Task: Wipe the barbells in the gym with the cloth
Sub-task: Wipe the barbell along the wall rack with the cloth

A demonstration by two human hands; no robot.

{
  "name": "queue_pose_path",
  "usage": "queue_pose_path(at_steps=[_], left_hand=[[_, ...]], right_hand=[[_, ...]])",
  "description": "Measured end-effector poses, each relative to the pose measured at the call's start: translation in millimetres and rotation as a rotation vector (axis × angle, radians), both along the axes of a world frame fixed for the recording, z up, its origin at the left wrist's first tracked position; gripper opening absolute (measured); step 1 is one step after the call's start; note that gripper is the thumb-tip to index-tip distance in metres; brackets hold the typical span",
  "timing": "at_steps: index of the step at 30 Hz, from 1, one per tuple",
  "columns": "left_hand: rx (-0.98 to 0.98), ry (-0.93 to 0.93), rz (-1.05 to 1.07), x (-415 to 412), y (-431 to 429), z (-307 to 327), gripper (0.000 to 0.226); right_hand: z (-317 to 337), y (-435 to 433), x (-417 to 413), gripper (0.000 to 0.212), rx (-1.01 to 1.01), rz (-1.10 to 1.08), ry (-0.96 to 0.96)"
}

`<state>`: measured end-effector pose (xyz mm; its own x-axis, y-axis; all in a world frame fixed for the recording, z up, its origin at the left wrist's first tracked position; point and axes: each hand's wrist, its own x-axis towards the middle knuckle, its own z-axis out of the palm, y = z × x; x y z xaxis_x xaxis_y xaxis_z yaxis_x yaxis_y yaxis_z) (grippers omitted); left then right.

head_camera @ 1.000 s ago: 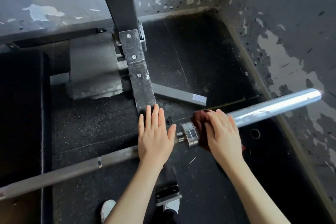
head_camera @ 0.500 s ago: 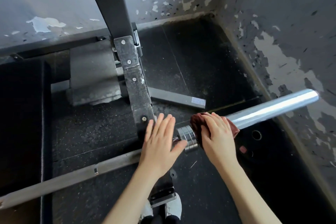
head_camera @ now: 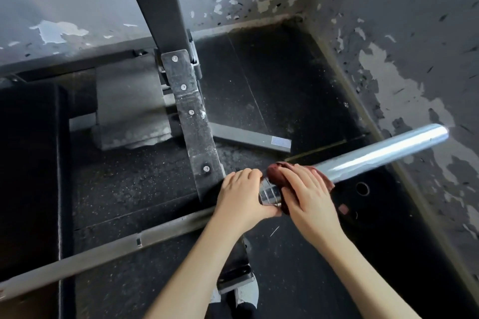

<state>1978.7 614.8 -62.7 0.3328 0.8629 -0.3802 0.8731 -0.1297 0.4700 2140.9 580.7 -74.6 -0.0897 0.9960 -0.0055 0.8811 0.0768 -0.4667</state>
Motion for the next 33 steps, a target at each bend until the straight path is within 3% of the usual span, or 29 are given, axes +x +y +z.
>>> queue_pose_path(at_steps=[3, 5, 8, 11, 14, 19, 21, 24, 29, 33], left_hand=[[-0.113, 0.11, -0.097, 7, 12, 3, 0.079], [-0.136, 0.104, -0.078, 12, 11, 2, 0.077], [-0.079, 0.111, -0.028, 13, 5, -2, 0.082], [0.017, 0.156, -0.017, 15, -1, -5, 0.082], [0.116, 0.141, 0.001, 21, -16, -8, 0.082], [0.274, 0.137, 0.067, 23, -34, -13, 0.102], [0.299, 0.13, 0.06, 22, -38, -16, 0.107], [0.256, 0.115, 0.008, 20, -43, -14, 0.102], [0.114, 0.194, -0.079, 22, -23, 1, 0.069], [-0.138, 0.283, -0.104, 26, -1, 8, 0.082]], right_hand=[[3, 1, 34, 0.042, 0.013, 0.077, -0.102], [2, 14, 42, 0.041, 0.017, -0.082, -0.1], [0, 17, 6, 0.041, 0.022, -0.308, -0.046], [-1, -8, -14, 0.045, 0.009, -0.112, -0.016], [5, -4, 19, 0.044, -0.007, 0.023, -0.109], [3, 5, 0, 0.036, -0.009, -0.285, -0.026], [1, -15, -13, 0.04, 0.016, -0.212, 0.001], [3, -17, 11, 0.045, -0.009, -0.026, -0.058], [5, 15, 12, 0.051, -0.031, -0.216, -0.065], [3, -22, 7, 0.046, -0.007, 0.006, -0.035]])
